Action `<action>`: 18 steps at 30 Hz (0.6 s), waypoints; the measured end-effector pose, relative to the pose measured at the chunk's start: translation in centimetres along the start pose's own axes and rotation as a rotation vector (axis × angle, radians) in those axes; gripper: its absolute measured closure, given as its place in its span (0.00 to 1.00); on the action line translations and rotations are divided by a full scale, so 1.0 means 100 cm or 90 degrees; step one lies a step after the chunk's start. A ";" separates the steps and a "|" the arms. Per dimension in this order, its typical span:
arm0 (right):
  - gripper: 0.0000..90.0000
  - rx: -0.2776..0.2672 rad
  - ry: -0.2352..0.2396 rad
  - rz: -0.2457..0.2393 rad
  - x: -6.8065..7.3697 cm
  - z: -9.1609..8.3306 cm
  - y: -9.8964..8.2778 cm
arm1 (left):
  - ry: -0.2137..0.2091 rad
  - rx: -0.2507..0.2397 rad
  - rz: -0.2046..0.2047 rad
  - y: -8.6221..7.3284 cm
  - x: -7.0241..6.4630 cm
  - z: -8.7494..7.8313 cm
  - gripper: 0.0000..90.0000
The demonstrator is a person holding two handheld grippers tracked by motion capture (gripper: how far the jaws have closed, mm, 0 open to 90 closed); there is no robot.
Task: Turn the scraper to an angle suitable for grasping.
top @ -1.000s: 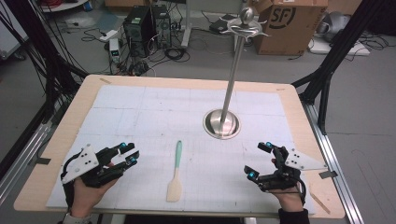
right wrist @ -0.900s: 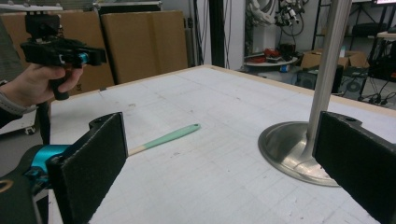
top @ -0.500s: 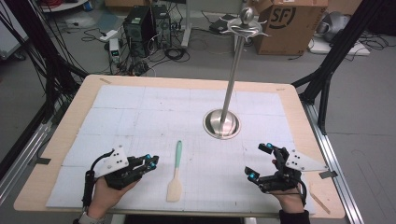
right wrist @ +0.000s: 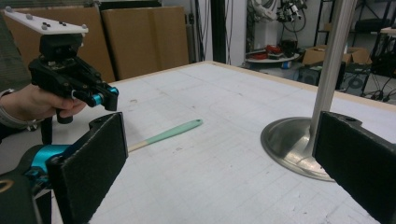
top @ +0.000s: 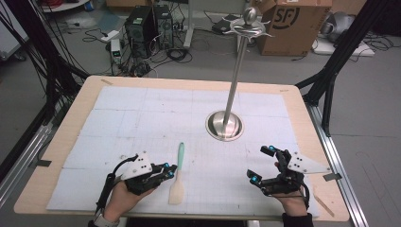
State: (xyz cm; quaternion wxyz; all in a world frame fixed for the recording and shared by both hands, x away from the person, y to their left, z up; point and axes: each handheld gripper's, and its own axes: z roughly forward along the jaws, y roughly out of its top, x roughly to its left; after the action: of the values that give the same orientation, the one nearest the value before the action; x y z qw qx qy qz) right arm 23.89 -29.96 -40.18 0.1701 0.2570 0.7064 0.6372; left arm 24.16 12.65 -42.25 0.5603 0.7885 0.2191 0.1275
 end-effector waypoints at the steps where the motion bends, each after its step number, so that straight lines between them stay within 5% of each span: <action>1: 0.03 0.000 0.000 -0.001 0.000 0.000 0.000 | -0.003 0.005 0.001 0.000 -0.001 0.002 1.00; 10: 0.03 0.003 0.000 -0.002 0.000 -0.001 -0.001 | -0.050 0.072 -0.041 -0.002 -0.010 0.022 1.00; 18: 0.03 0.004 0.001 -0.001 0.001 -0.002 -0.001 | -0.063 0.146 -0.017 -0.009 -0.019 0.041 1.00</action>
State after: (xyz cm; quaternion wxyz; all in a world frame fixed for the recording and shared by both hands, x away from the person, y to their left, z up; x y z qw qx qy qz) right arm 23.74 -30.06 -40.25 0.1695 0.2564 0.7088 0.6350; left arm 24.14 8.58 -44.36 0.4786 0.8496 0.2148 0.0549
